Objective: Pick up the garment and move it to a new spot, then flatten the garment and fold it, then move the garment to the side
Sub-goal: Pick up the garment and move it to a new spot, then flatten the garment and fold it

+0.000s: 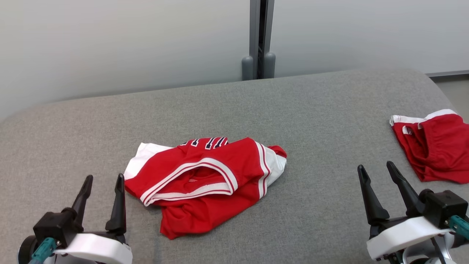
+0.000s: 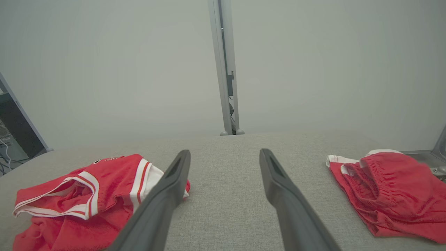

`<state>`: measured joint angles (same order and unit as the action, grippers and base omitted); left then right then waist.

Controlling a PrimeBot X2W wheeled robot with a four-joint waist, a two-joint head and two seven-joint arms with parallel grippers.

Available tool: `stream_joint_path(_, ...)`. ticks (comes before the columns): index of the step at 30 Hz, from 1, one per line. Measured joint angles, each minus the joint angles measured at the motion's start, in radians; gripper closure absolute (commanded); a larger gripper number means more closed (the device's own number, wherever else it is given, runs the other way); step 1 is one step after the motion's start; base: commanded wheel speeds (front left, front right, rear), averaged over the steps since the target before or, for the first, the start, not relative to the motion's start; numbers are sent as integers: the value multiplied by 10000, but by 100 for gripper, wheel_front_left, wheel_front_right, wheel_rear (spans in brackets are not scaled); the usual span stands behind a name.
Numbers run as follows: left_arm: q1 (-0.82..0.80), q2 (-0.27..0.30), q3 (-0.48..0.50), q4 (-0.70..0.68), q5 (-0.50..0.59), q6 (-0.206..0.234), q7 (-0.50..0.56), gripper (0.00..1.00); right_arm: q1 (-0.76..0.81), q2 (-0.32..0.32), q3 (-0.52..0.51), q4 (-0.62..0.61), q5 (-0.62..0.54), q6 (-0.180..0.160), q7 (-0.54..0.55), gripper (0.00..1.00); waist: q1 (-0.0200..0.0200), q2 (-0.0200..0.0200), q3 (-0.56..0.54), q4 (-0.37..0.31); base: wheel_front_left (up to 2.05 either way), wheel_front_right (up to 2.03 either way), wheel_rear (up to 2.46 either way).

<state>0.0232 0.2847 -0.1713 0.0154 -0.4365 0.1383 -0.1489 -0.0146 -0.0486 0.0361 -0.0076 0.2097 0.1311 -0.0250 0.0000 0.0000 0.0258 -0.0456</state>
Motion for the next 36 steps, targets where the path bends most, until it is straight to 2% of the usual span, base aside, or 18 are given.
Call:
stream_joint_path(16, 767, -8, -288, -708, 44, 441, 518, 0, 786, -2, -186, -686, -82, -2, 355, 0, 0, 0, -515, 121, 0, 0, 0)
stream_joint_path(36, 742, 63, -360, -750, 36, 566, 604, 0, 810, -2, -151, -568, 25, -2, 339, 0, 0, 0, -493, 230, 0, 0, 0)
